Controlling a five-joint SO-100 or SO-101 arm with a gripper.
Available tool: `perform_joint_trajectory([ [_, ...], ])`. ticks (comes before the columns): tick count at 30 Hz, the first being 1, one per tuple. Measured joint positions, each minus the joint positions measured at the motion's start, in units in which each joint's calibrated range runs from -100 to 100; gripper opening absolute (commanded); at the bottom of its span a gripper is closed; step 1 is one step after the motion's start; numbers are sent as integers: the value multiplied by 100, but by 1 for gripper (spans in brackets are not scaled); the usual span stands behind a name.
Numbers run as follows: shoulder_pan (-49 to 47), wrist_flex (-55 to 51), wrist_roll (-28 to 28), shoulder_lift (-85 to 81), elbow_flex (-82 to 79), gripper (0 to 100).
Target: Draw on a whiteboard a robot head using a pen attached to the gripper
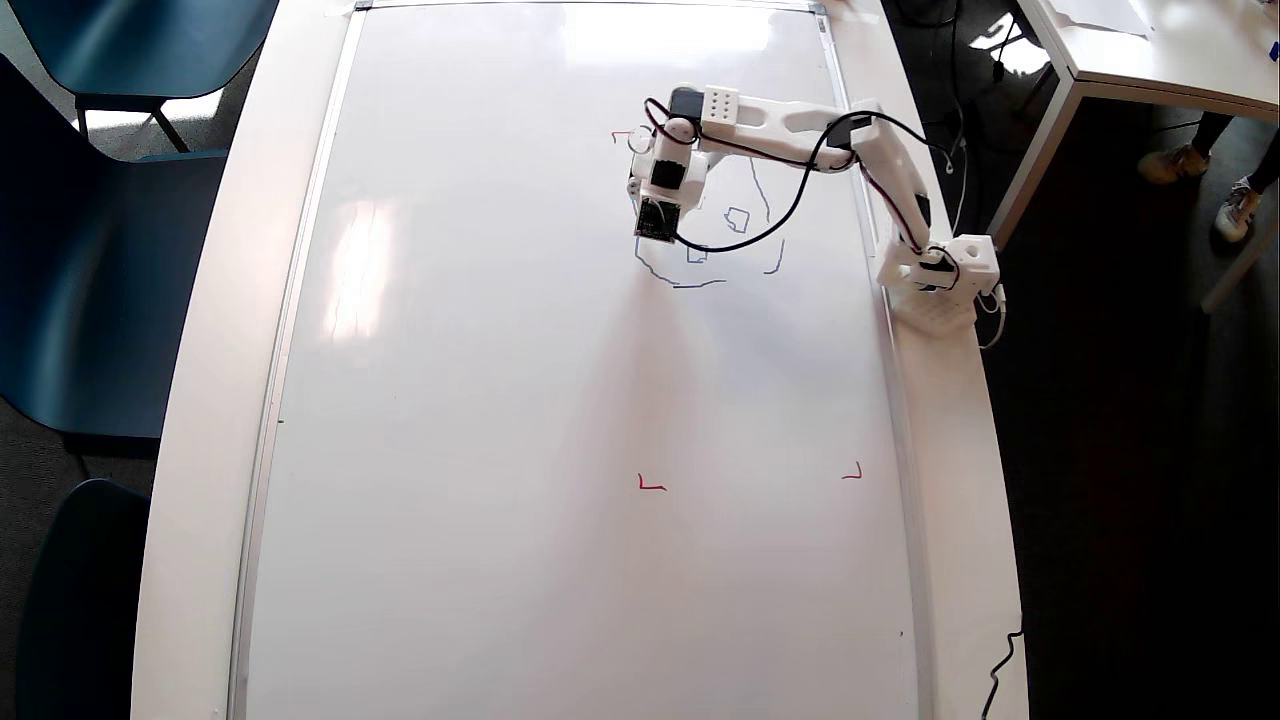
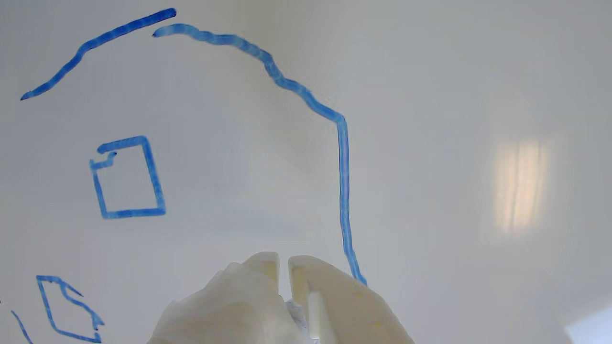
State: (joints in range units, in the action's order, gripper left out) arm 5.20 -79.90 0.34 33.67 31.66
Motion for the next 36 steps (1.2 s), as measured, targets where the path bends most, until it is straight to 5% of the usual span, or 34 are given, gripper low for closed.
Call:
perform_joint_trajectory([
  [36, 0, 0, 0, 1127, 1243, 1],
])
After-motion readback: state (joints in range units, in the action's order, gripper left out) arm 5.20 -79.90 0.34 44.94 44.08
